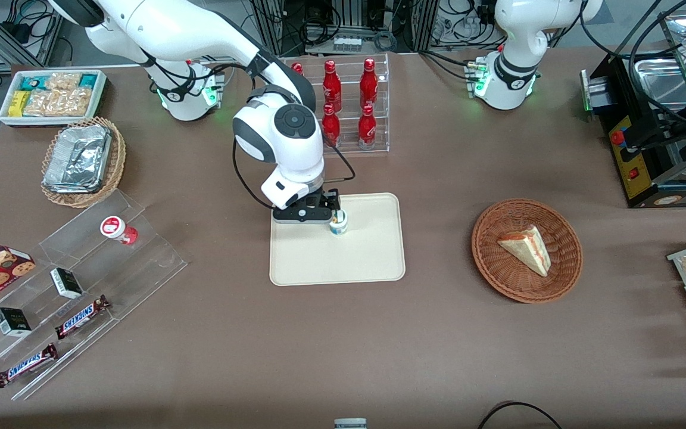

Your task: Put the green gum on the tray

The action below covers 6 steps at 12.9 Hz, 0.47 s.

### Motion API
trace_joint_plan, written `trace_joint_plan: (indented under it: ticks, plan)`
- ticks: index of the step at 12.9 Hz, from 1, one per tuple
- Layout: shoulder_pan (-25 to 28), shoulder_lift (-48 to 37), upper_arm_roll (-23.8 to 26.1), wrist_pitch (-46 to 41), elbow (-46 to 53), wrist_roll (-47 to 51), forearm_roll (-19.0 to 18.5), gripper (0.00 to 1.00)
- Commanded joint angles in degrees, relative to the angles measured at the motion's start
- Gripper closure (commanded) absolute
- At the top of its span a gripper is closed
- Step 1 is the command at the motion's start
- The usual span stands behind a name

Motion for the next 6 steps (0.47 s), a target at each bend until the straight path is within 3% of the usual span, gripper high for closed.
trace_joint_plan:
  ticks: [1,6]
  plan:
    - [-23.65,-20.82,0.21,-22.38,-3.29,-30.92,13.91,0.00]
    - [-23.32,-24.96,-14.28,-28.37,-2.50,-46.40,16.55,0.00]
